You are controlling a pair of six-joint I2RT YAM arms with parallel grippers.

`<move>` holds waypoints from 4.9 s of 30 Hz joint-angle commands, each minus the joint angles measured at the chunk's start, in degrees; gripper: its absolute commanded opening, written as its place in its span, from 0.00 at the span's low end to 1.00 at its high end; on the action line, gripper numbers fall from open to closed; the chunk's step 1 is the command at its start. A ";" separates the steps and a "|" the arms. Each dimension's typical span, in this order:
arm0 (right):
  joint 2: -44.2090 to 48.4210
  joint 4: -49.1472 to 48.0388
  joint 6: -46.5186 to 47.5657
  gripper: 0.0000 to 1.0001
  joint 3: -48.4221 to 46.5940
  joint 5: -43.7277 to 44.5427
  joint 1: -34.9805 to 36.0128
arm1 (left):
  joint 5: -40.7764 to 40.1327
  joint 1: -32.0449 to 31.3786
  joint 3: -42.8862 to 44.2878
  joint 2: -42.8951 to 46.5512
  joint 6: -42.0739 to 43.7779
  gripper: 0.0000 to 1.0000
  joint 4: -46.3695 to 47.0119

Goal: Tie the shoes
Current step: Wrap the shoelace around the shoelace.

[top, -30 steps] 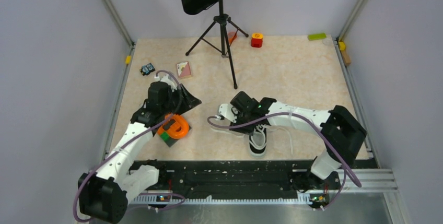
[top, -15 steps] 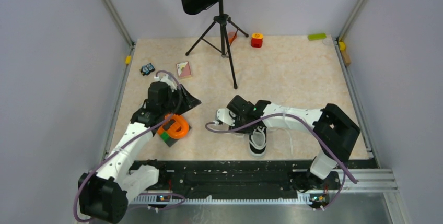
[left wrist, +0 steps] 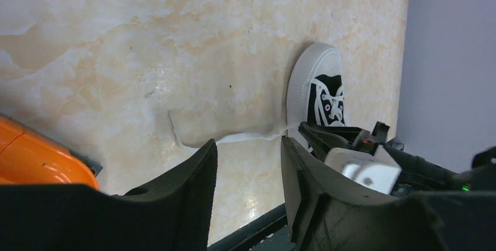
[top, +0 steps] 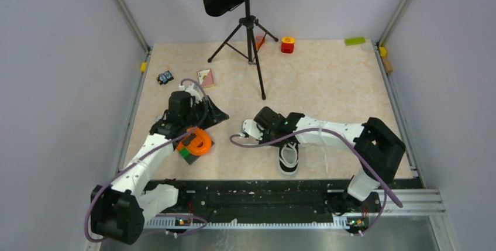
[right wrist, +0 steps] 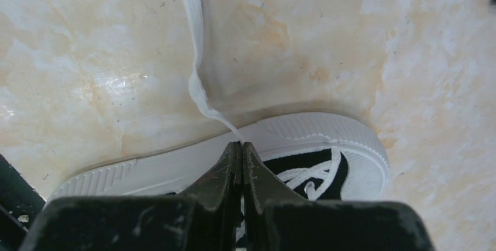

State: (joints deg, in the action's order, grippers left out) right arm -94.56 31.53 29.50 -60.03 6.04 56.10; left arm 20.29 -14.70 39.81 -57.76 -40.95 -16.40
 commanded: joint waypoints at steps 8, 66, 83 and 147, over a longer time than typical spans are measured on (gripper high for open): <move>14.33 -4.47 -10.11 0.00 1.91 0.12 0.09 | 9.84 -7.06 2.02 -13.10 2.70 0.48 11.97; 31.63 -12.67 -39.91 0.00 15.71 -13.70 -17.72 | 9.05 -30.48 18.59 -37.84 14.33 0.00 19.39; 31.72 -10.80 -38.94 0.38 15.56 -11.01 -18.39 | 11.94 -30.48 19.06 -39.21 12.74 0.00 21.68; 34.80 -11.92 -53.94 0.00 14.64 -8.06 -19.36 | 13.77 -30.56 20.48 -38.11 12.47 0.00 22.73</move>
State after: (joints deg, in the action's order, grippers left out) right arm -61.89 21.89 -25.06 -42.44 -2.68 37.30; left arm 33.82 -45.06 58.43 -97.84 -29.82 5.17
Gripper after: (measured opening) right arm 0.009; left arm 0.008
